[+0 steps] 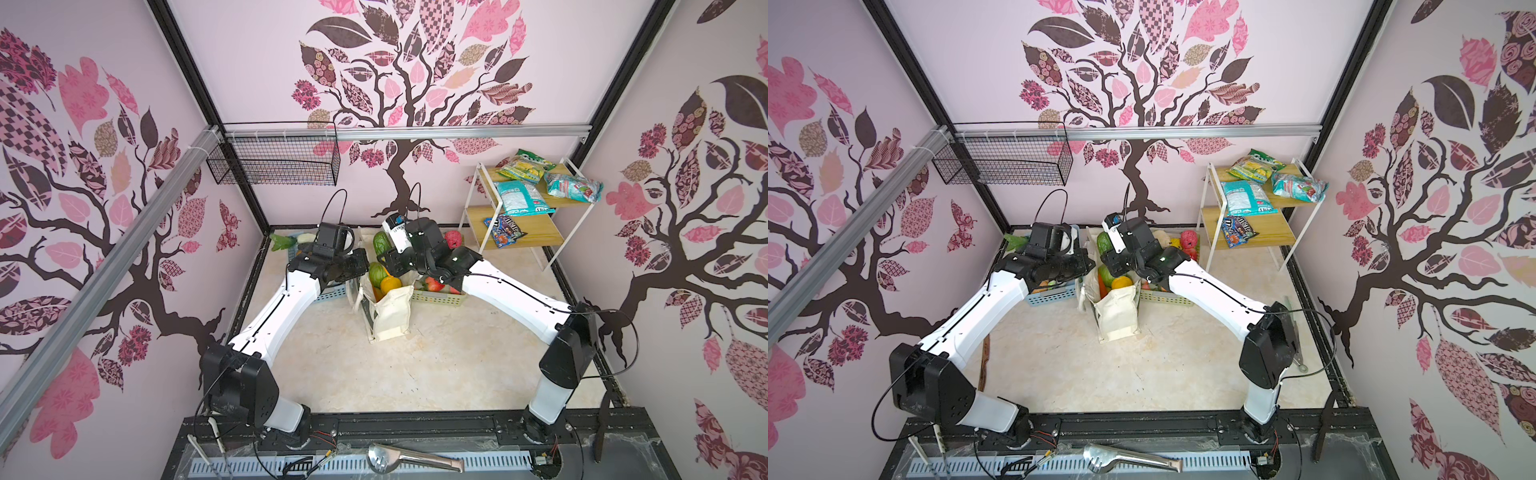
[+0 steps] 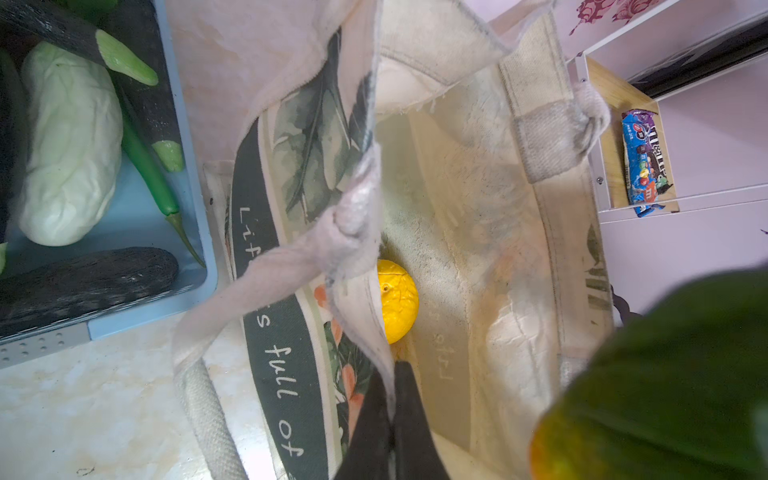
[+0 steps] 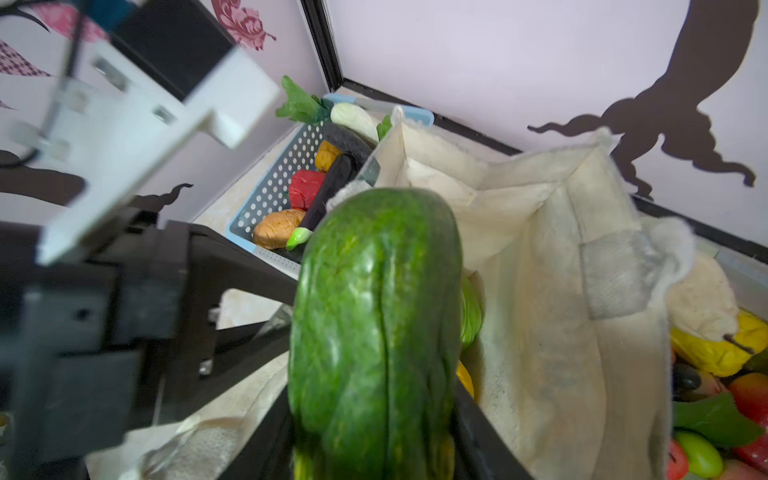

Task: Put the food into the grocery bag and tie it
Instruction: 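Carry the papaya over the tote bag and lower it inside with right gripper, then open right gripper to release the papaya into the bag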

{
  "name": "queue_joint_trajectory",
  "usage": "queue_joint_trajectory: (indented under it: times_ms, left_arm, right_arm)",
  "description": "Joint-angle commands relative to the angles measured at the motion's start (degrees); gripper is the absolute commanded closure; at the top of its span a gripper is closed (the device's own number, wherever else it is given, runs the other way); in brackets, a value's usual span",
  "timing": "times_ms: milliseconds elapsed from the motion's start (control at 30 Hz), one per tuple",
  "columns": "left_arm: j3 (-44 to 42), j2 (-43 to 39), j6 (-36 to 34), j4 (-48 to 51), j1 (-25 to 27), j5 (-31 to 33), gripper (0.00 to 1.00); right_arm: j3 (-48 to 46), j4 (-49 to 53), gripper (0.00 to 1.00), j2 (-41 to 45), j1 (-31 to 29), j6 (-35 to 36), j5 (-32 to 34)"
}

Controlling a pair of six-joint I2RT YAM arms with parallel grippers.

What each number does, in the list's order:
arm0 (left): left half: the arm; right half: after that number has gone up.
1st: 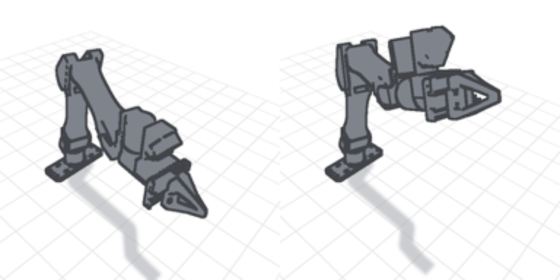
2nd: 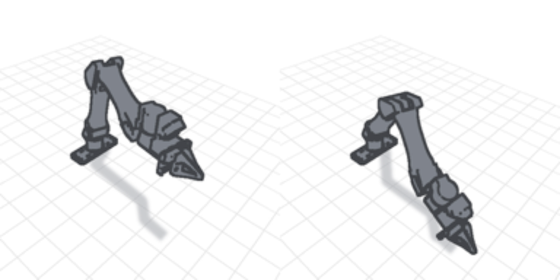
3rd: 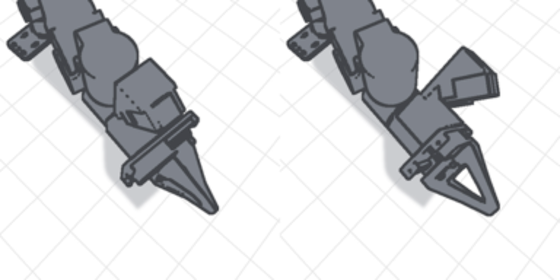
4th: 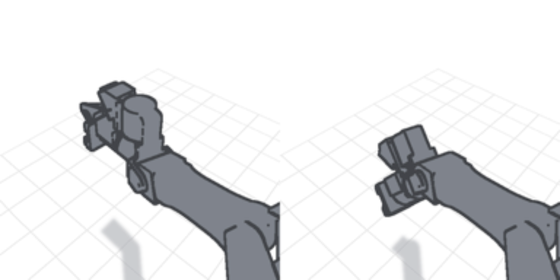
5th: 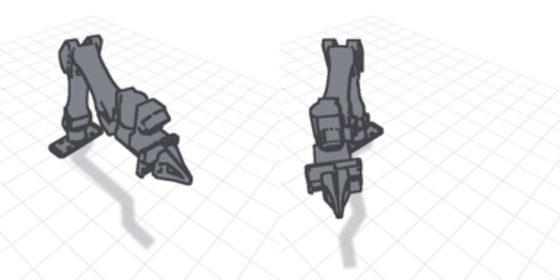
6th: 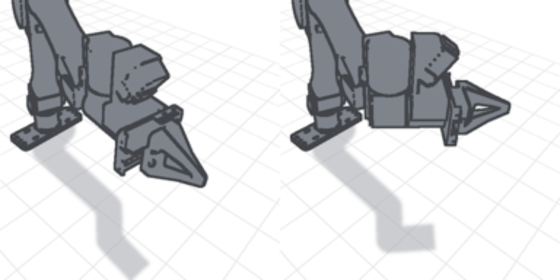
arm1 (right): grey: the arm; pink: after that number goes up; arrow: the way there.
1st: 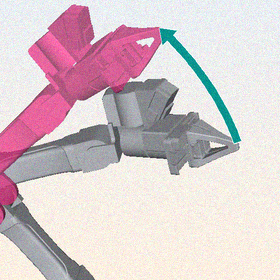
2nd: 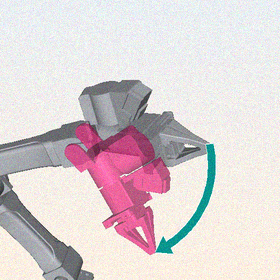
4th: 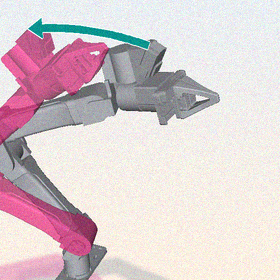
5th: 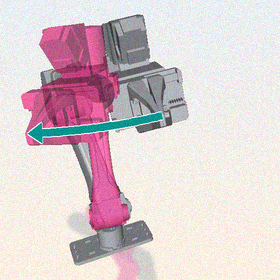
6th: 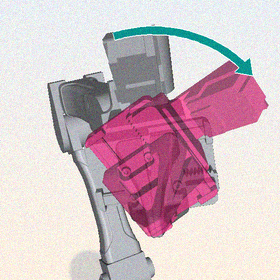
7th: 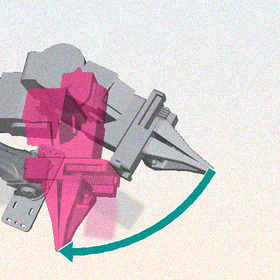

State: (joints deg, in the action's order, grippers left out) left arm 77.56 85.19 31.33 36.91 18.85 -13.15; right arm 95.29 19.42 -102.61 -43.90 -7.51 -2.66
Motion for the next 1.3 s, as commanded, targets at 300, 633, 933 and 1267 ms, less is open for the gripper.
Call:
queue_joint_trajectory:
  times_ms: [300, 633, 933, 1267]
  left_arm:
    - [3.3, 0.7, -0.3, 0.6, 0.5, -1.3, 1.00]
    - [3.3, 1.4, -1.0, 0.7, 0.5, -1.4, 1.00]
    - [2.9, 1.2, -0.9, 0.7, 0.5, -0.9, 1.00]
    - [1.6, 0.4, -0.1, 0.5, -0.4, 1.5, 1.00]
  right_arm:
    - [-5.0, -1.8, 0.53, -7.6, 0.0, -2.8, -2.3]
    - [-2.5, 2.6, 0.49, -14.8, 0.0, -1.6, -4.0]
    - [-2.0, 3.2, 0.31, -18.0, 0.0, -2.1, -3.0]
    - [-0.3, 3.9, 0.20, -10.4, 0.0, -2.1, -1.8]
